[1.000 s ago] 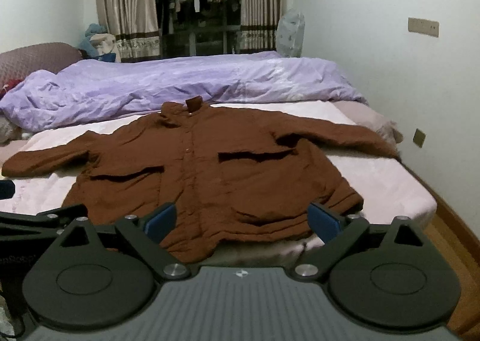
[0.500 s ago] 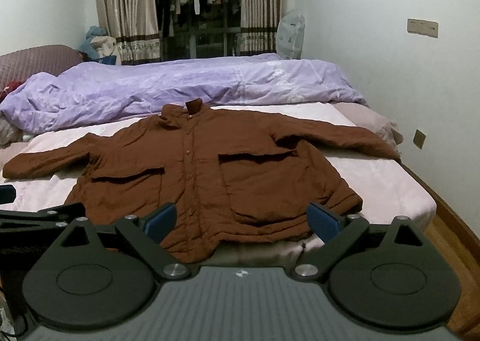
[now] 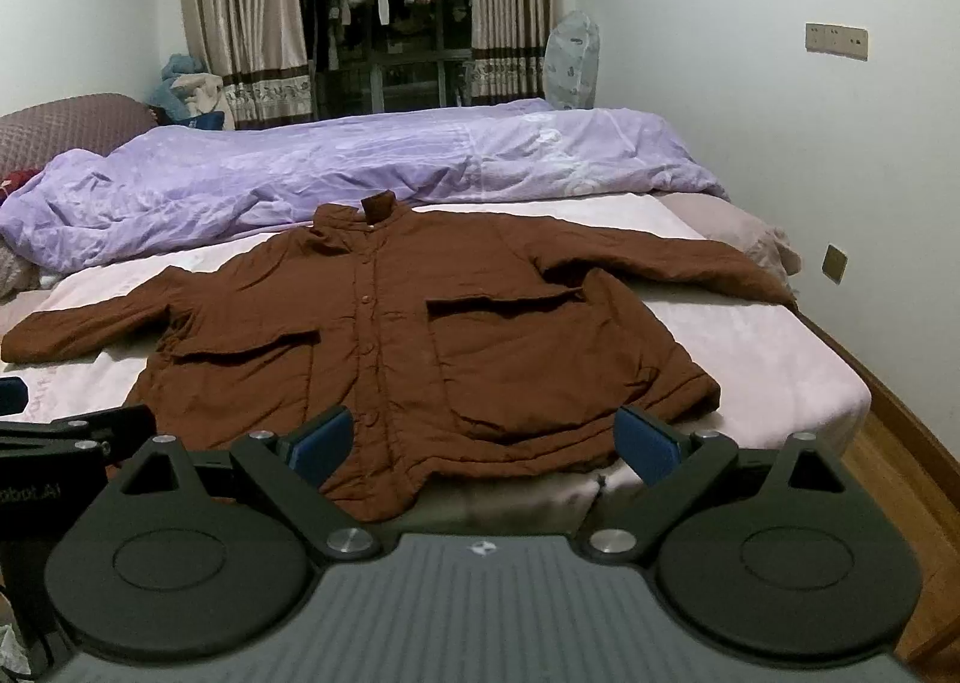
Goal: Fold large clothes
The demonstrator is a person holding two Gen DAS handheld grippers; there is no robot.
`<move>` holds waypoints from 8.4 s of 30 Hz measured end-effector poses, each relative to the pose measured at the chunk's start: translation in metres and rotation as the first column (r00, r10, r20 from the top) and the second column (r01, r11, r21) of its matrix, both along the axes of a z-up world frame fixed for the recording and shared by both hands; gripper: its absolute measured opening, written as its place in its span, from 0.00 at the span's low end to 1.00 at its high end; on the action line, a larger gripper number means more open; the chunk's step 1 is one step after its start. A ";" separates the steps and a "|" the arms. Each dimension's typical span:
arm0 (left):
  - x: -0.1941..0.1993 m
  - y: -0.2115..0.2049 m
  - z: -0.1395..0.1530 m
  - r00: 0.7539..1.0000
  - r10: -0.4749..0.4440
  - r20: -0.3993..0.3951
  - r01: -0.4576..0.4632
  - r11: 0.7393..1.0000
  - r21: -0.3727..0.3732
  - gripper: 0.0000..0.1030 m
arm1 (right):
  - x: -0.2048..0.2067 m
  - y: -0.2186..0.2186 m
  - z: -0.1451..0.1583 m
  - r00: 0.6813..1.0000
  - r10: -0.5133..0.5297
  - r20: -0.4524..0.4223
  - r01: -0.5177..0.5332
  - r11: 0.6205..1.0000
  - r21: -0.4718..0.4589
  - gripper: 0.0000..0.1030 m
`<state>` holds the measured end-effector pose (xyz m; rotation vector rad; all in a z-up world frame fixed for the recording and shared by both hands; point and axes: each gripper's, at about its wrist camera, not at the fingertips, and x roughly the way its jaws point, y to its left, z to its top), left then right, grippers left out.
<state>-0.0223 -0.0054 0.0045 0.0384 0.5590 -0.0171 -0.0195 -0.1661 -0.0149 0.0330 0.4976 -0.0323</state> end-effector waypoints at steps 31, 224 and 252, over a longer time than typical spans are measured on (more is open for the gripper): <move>0.001 -0.002 -0.003 1.000 0.026 0.004 -0.026 1.000 0.018 1.00 | -0.004 0.002 -0.001 1.000 0.008 -0.008 -0.008 1.000 -0.002 1.00; 0.385 0.188 -0.168 0.952 0.261 -0.162 -0.275 0.959 -0.065 0.86 | 0.376 0.194 -0.117 0.917 0.399 -0.009 -0.373 0.866 0.332 0.11; 0.442 0.104 -0.164 0.987 0.124 -0.099 -0.120 0.992 0.042 0.87 | 0.391 -0.068 -0.112 0.999 -0.022 -0.029 0.026 0.990 0.139 0.29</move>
